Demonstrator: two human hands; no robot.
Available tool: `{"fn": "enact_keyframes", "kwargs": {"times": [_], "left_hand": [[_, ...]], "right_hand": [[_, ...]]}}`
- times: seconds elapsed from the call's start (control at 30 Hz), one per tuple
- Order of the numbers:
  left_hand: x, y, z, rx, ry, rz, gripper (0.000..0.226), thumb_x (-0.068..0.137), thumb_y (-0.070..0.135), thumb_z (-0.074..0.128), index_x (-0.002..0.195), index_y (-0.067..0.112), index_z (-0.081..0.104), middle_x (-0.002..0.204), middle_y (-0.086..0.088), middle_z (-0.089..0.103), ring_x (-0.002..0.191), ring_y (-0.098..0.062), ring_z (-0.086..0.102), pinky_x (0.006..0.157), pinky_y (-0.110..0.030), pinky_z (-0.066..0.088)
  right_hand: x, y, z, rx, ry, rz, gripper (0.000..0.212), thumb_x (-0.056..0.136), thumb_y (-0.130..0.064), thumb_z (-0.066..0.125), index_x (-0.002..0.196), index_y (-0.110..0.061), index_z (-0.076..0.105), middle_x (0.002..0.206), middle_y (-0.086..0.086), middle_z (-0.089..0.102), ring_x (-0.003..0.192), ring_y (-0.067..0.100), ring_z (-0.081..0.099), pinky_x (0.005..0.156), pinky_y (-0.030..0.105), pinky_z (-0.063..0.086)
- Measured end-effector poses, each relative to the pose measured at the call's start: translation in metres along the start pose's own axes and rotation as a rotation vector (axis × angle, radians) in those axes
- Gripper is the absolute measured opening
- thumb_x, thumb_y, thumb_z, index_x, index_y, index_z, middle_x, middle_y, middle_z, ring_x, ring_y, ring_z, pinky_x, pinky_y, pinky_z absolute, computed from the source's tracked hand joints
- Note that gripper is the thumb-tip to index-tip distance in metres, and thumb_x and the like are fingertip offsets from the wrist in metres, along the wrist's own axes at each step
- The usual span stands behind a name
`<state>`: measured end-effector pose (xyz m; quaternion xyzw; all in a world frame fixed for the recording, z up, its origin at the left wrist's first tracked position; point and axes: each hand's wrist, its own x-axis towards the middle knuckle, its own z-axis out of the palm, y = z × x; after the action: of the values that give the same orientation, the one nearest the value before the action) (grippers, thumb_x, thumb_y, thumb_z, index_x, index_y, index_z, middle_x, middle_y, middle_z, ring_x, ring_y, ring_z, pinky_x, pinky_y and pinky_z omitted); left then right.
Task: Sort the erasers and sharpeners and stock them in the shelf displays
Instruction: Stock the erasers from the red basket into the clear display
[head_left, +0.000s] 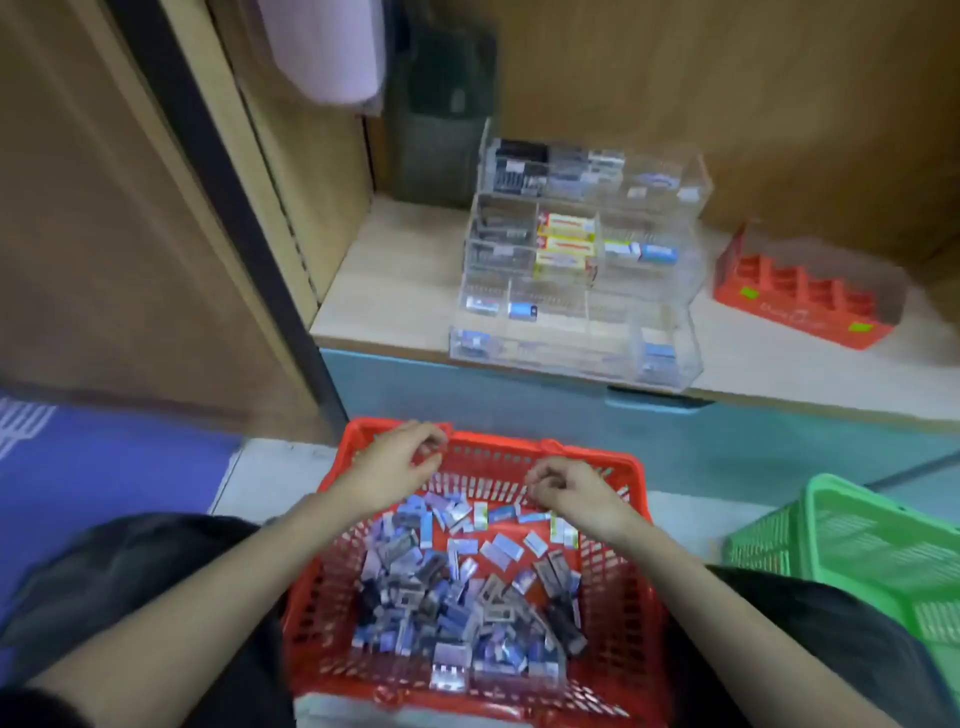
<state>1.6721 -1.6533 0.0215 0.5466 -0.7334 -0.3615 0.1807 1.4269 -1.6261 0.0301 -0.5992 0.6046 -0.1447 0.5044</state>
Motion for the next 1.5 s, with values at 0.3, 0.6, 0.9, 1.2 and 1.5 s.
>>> {"fn": "enact_keyframes", "kwargs": {"times": [0.3,0.6,0.9,1.2,1.5], "left_hand": [[-0.026,-0.092,0.093,0.066,-0.263,-0.265,0.038,0.087,0.010,0.063,0.122,0.001,0.053,0.123,-0.017,0.051,0.113,-0.030,0.052,0.094,-0.030,0.041],[-0.049,-0.170,0.172,0.014,-0.416,-0.485,0.052,0.086,0.010,0.068,0.131,0.003,0.044,0.129,-0.012,0.037,0.120,-0.028,0.047,0.085,-0.013,0.038],[-0.034,-0.194,0.210,0.488,-0.600,-0.174,0.093,0.079,0.050,0.068,0.149,0.040,0.007,0.156,-0.005,0.002,0.143,-0.030,0.005,0.112,-0.049,0.016],[-0.015,-0.186,0.214,0.432,-0.518,-0.185,0.058,0.077,0.046,0.067,0.128,0.034,0.043,0.135,-0.008,0.028,0.121,-0.033,0.034,0.102,-0.041,0.028],[-0.018,-0.180,0.206,0.085,-0.241,-0.263,0.018,0.087,0.007,0.063,0.101,0.014,0.052,0.104,-0.001,0.036,0.076,-0.019,0.049,0.076,-0.028,0.042]], "right_hand": [[0.024,0.122,0.118,-0.454,-0.228,0.205,0.036,0.092,-0.020,0.053,0.124,-0.005,0.046,0.122,0.018,0.051,0.110,0.032,0.053,0.086,0.034,0.043],[0.029,0.195,0.189,-0.374,-0.277,0.284,0.075,0.083,-0.034,0.069,0.144,-0.017,0.030,0.145,0.013,0.032,0.130,0.032,0.037,0.103,0.037,0.038],[0.061,0.203,0.221,-0.424,-0.149,0.171,0.067,0.085,-0.040,0.064,0.141,-0.023,0.033,0.141,0.007,0.031,0.123,0.034,0.034,0.096,0.041,0.038],[0.059,0.212,0.226,-0.441,-0.099,0.053,0.039,0.086,-0.018,0.062,0.123,-0.012,0.055,0.127,0.009,0.046,0.108,0.034,0.048,0.089,0.039,0.040],[0.050,0.196,0.207,0.134,0.112,0.318,0.020,0.089,-0.020,0.059,0.109,-0.016,0.058,0.108,0.007,0.057,0.092,0.024,0.060,0.079,0.040,0.054]]}}
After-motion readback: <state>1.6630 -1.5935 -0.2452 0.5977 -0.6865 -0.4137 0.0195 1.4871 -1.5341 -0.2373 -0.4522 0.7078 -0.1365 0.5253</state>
